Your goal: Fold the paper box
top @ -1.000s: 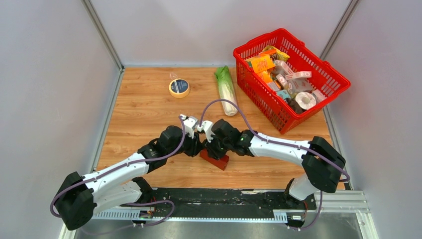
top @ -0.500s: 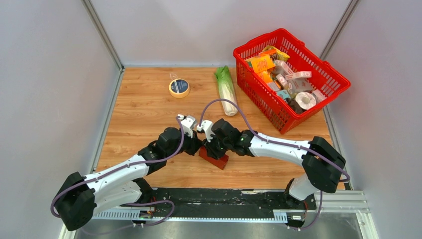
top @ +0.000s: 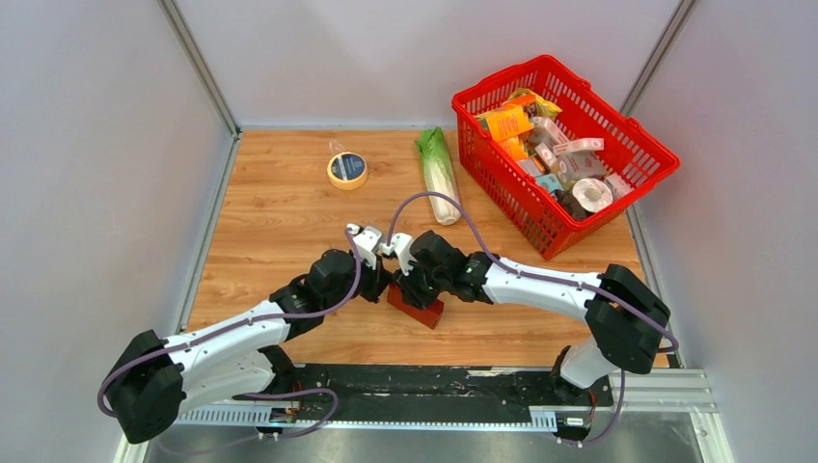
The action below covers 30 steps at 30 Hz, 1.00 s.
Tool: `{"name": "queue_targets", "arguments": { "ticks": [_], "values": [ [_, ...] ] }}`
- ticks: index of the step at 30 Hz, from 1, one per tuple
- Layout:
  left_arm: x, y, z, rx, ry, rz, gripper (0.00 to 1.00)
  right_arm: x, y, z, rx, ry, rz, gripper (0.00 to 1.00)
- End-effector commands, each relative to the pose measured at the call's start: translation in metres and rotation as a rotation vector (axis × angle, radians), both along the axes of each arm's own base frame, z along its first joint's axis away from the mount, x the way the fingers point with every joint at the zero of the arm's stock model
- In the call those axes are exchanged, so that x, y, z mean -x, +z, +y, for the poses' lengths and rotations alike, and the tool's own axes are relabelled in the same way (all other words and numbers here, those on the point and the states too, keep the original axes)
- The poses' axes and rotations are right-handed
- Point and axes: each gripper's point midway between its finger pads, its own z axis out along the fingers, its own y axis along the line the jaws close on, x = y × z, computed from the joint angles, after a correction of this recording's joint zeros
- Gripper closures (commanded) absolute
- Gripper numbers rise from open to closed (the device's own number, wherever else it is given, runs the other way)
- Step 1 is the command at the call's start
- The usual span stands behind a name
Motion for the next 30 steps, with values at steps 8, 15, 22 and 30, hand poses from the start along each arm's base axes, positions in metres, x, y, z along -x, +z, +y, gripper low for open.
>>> {"name": "queue_targets", "arguments": {
  "ticks": [8,15,22,30],
  "values": [
    [-0.001,-0.014,0.008,0.006,0.073,-0.059,1.00,-0.021,0.029,0.019,-0.083,-0.053,-0.091,0.70],
    [0.001,-0.024,0.018,0.032,0.131,-0.055,1.00,-0.023,0.024,0.017,-0.091,-0.090,-0.087,0.69],
    [0.005,-0.028,0.013,0.065,0.166,0.002,1.00,-0.022,0.021,0.016,-0.101,-0.100,-0.089,0.70],
    [0.008,-0.030,0.012,0.065,0.211,0.011,1.00,-0.026,0.009,0.010,-0.083,-0.141,-0.166,0.71]
  ]
}}
